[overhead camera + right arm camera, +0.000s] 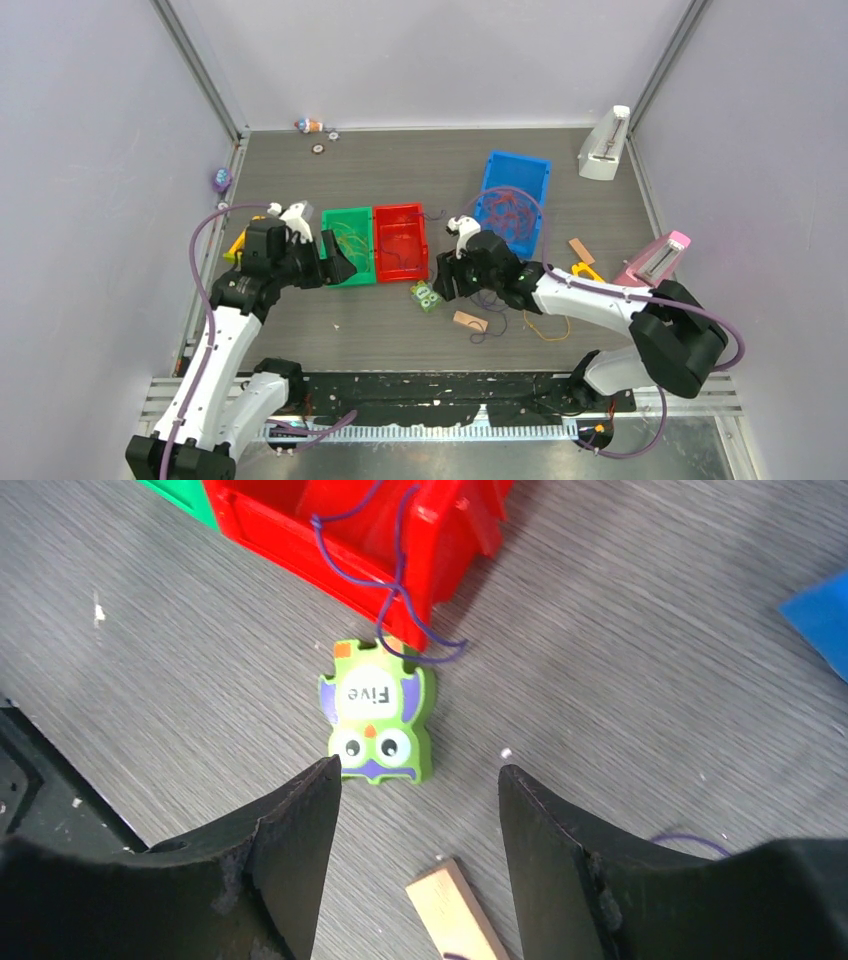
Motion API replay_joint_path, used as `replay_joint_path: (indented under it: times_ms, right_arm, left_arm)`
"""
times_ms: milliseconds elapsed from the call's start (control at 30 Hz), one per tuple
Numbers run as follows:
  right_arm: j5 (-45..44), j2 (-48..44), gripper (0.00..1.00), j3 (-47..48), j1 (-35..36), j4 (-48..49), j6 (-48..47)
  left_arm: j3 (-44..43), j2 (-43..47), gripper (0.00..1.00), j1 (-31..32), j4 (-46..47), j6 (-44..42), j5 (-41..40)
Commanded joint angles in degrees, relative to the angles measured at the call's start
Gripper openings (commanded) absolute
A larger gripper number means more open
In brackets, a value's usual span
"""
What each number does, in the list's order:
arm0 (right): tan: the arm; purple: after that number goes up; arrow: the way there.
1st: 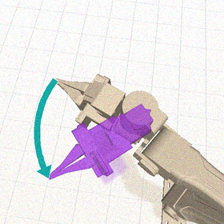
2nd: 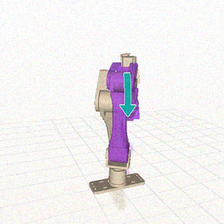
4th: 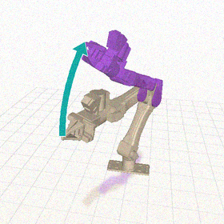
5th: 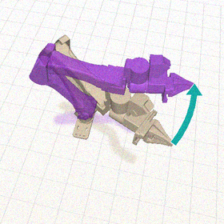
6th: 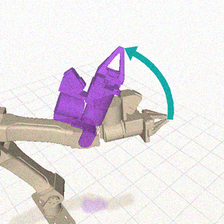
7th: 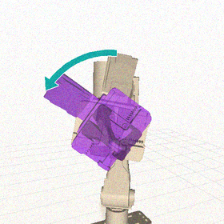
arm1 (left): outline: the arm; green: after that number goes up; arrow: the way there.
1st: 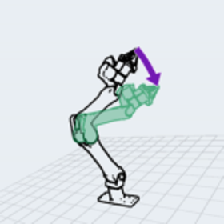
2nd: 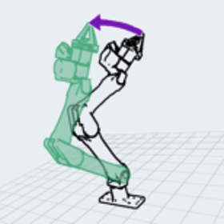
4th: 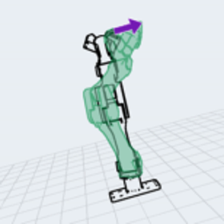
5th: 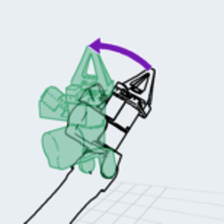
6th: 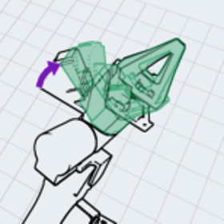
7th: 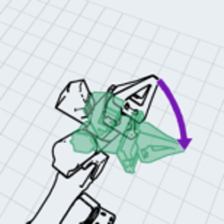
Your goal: Untangle the cables
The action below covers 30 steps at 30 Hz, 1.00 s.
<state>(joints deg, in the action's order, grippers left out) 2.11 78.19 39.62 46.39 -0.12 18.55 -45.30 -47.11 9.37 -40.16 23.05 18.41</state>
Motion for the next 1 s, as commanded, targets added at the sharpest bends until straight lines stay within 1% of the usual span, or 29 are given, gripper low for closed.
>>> replay_joint_path:
  times_ms: [0, 333, 433, 533, 633, 667, 700, 733, 767, 800, 867, 967]
  right_arm:
    - [3.70, 2.54, 0.64, 0.49, 0.11, 9.03, 0.55]
    - [0.43, 12.37, 0.60, 5.96, 0.16, 13.92, -2.83]
    - [-0.41, 13.82, 0.54, 6.96, 0.10, 14.13, -3.79]
    - [-0.90, 14.23, 0.52, 7.77, 0.15, 13.99, -4.77]
    - [-1.21, 14.20, 0.42, 8.20, 0.15, 13.50, -5.58]
    - [-1.18, 14.15, 0.37, 8.40, 0.17, 13.20, -6.08]
    - [-1.15, 14.06, 0.34, 8.44, 0.23, 12.97, -6.51]
    - [-1.17, 13.95, 0.25, 8.54, 0.31, 12.79, -6.73]
    - [-1.15, 13.89, 0.21, 8.81, 0.29, 12.16, -7.15]
    - [-1.19, 13.73, 0.14, 8.94, 0.41, 11.72, -7.27]
    - [-1.55, 13.12, 0.07, 9.40, 0.56, 10.32, -7.68]
    - [-1.72, 11.55, 0.05, 9.39, 0.98, 8.85, -8.17]
  left_arm:
    - [0.73, 0.55, 0.76, 0.95, 3.83, -0.07, 2.90]
    - [0.84, 0.73, 0.74, 1.80, 4.04, -0.02, 3.04]
    - [0.91, 0.52, 0.73, 1.81, 3.87, -0.02, 3.18]
    - [0.80, 0.19, 0.73, 1.80, 3.72, -0.18, 3.38]
    - [0.66, 0.10, 0.72, 1.87, 3.62, -0.37, 3.30]
    - [0.65, 0.09, 0.73, 1.87, 3.60, -0.45, 3.30]
    - [0.65, 0.05, 0.73, 1.82, 3.62, -0.47, 3.29]
    - [0.61, 0.01, 0.72, 1.80, 3.60, -0.53, 3.29]
    - [0.53, -0.05, 0.72, 1.80, 3.60, -0.59, 3.27]
    - [0.51, -0.16, 0.72, 1.82, 3.52, -0.67, 3.29]
    - [0.42, -0.34, 0.73, 1.82, 3.51, -0.71, 3.31]
    - [0.38, -0.54, 0.72, 1.80, 3.53, -0.73, 3.42]
